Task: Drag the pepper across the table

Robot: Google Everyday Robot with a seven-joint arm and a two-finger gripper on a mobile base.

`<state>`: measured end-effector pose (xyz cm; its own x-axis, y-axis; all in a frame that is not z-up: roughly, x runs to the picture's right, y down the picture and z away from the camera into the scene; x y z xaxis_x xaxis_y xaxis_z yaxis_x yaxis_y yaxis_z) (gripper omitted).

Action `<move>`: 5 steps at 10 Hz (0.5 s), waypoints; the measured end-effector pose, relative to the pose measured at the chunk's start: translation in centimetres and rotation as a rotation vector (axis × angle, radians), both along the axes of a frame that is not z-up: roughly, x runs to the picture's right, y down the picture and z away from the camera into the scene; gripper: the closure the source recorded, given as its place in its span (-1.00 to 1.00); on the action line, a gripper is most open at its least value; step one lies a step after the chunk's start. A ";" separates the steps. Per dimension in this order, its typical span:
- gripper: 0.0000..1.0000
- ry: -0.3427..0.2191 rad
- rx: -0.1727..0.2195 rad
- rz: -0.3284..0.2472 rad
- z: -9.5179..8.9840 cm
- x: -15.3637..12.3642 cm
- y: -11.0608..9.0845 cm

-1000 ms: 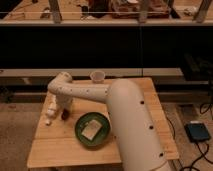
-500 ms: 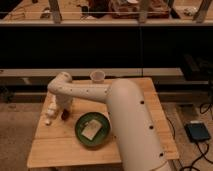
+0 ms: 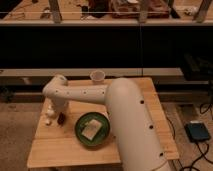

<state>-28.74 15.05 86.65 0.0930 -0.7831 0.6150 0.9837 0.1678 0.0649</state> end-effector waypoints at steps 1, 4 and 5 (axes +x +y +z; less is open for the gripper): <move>1.00 -0.046 0.030 -0.028 -2.7 -2.5 0.9; 1.00 -0.142 0.082 -0.069 -8.1 -6.1 0.1; 1.00 -0.150 0.077 -0.074 -8.9 -6.4 -0.1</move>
